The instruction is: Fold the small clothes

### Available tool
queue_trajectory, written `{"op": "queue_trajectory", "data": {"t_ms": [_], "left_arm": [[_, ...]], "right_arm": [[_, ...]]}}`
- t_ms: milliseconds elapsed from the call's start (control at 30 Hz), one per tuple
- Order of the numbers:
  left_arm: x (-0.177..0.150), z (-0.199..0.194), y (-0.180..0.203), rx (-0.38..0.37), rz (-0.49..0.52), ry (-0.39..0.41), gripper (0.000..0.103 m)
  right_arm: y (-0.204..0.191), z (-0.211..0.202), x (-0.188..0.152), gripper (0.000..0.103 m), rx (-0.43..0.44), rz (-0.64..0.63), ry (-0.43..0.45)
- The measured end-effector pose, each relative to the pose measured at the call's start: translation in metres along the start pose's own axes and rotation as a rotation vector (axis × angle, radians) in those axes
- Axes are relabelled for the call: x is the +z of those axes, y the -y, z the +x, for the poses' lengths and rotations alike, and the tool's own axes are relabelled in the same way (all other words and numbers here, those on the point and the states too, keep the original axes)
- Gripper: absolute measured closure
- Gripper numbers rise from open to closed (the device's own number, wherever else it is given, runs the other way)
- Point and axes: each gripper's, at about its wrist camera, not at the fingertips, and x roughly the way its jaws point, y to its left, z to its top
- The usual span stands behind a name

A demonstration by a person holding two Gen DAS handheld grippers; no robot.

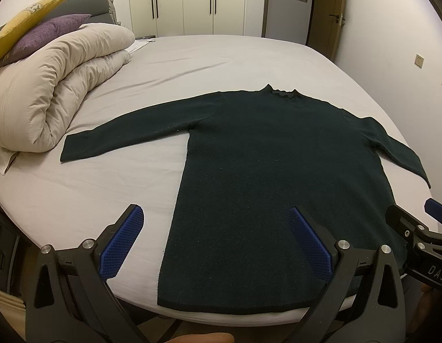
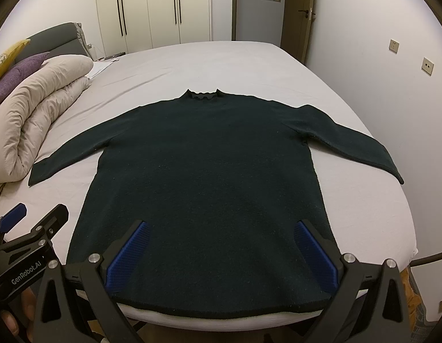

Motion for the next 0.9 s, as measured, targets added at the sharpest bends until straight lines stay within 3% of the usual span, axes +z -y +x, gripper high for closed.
{"op": "queue_trajectory", "data": {"t_ms": [900], "left_arm": [[-0.0070,-0.0055,-0.0050,0.005,-0.007,-0.004,0.000]], "right_arm": [[-0.0017,0.0009,-0.0019,0.000,0.001,-0.001,-0.003]]}}
